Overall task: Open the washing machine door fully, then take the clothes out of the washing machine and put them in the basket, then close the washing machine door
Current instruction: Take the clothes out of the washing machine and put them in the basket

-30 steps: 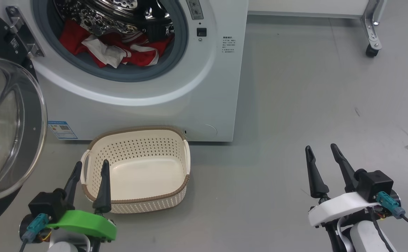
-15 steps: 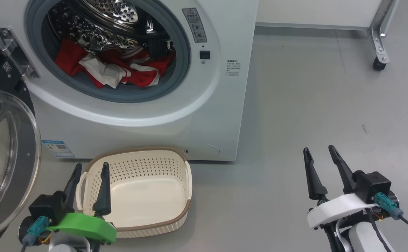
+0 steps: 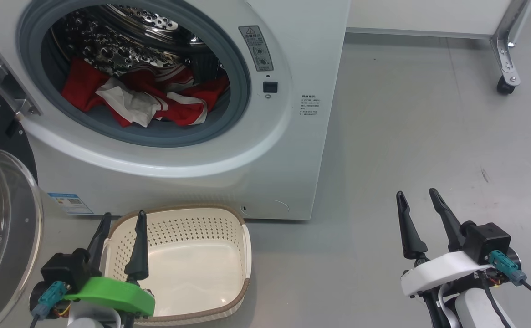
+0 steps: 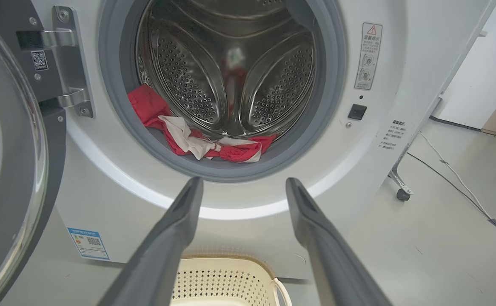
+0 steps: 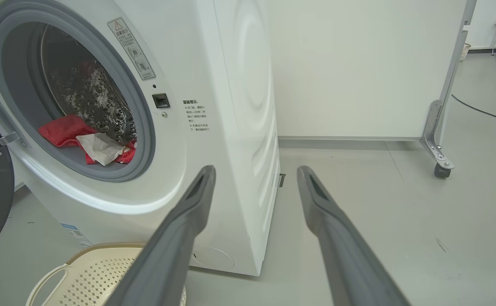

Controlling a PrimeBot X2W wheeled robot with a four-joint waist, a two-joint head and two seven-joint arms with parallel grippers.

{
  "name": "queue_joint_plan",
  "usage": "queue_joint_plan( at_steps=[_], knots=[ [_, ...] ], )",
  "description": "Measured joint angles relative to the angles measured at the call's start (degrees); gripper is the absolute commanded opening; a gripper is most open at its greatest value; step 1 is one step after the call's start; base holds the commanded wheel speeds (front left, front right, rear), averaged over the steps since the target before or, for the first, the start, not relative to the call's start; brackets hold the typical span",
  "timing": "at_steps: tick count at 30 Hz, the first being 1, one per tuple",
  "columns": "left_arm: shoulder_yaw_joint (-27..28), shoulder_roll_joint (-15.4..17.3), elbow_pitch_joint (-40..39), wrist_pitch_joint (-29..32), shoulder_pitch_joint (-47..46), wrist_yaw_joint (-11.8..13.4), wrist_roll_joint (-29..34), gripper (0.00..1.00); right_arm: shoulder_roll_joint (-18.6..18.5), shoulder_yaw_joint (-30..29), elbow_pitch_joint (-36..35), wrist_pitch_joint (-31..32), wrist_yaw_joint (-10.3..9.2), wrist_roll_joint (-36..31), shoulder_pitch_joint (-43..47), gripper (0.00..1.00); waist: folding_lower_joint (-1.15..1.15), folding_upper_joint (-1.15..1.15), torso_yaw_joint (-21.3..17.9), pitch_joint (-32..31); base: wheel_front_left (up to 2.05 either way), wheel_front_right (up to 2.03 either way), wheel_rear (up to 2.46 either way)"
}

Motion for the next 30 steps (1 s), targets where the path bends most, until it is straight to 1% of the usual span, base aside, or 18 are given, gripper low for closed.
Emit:
queue_joint_plan(
  at_steps=[11, 30],
  knots=[
    [0.31, 0.0, -0.36, 0.0, -0.03, 0.0, 0.26, 1.0, 0.01, -0.11, -0.02, 0.0, 0.0, 0.0, -0.02, 1.0, 0.0, 0.0, -0.02, 0.65, 0.34, -0.34, 0.0],
    [0.31, 0.0, 0.05, 0.0, -0.04, -0.01, 0.64, 1.0, 0.02, -0.2, -0.05, 0.0, 0.0, 0.01, -0.14, 1.0, 0.0, 0.0, -0.3, 1.19, 0.01, -0.01, 0.0]
  ],
)
